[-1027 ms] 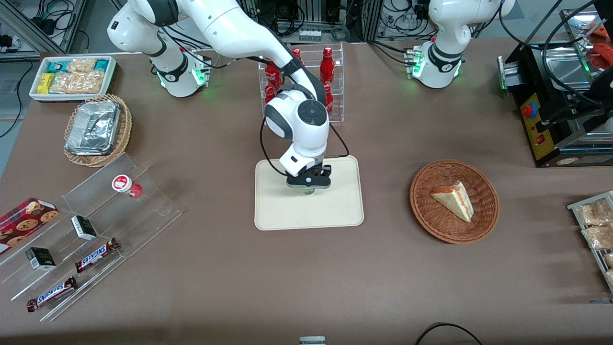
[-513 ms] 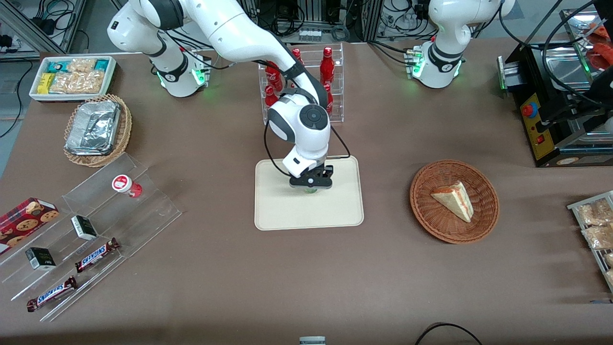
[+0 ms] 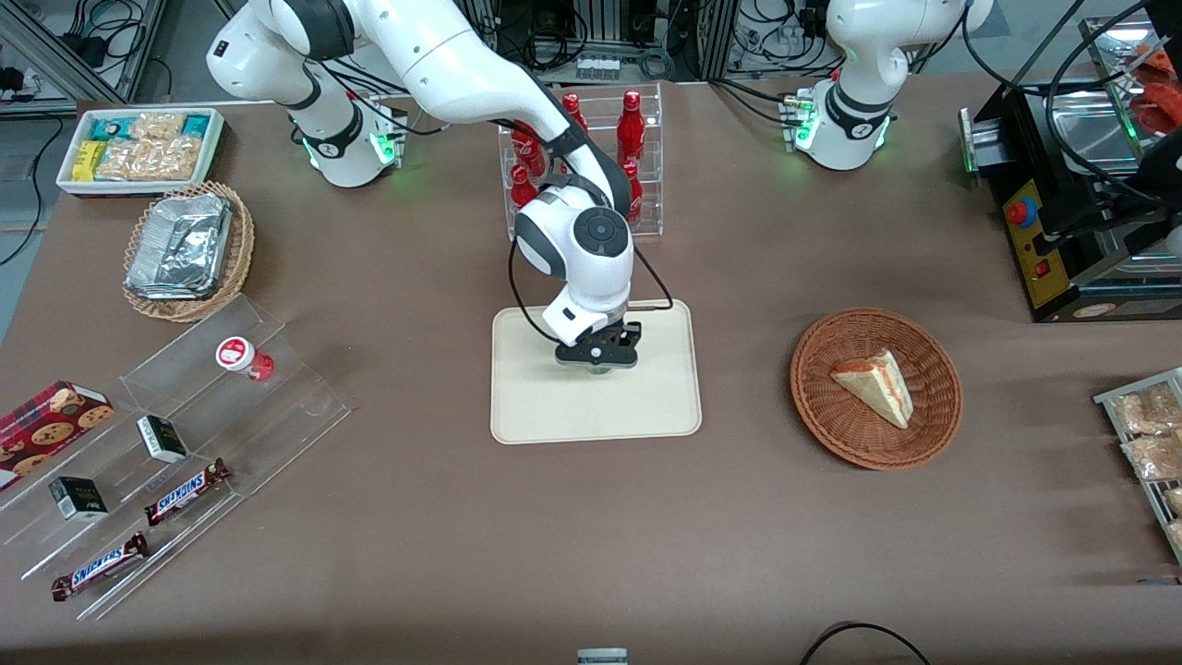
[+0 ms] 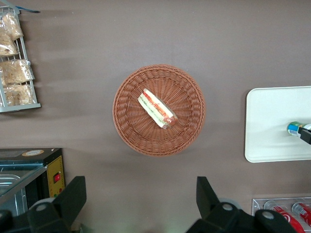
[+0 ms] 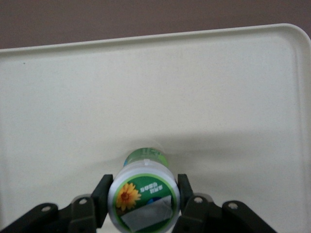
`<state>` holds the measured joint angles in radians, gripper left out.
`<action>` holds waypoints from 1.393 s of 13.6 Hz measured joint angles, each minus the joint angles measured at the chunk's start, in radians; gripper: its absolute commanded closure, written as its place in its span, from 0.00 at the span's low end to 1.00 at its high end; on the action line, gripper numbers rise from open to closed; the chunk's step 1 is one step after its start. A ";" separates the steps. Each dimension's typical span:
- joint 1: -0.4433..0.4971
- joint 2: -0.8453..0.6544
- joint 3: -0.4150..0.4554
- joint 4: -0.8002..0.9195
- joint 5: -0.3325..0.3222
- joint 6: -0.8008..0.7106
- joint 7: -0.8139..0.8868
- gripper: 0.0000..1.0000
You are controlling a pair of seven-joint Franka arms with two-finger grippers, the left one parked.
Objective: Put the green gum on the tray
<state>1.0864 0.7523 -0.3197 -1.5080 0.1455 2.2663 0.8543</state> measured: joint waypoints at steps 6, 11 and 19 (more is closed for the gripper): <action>-0.009 -0.002 -0.007 0.008 0.000 0.002 0.000 0.00; -0.099 -0.100 -0.013 0.031 0.000 -0.088 -0.039 0.00; -0.259 -0.477 -0.021 -0.019 -0.044 -0.523 -0.234 0.00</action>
<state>0.8275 0.2749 -0.3411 -1.5268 0.1018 1.7431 0.6203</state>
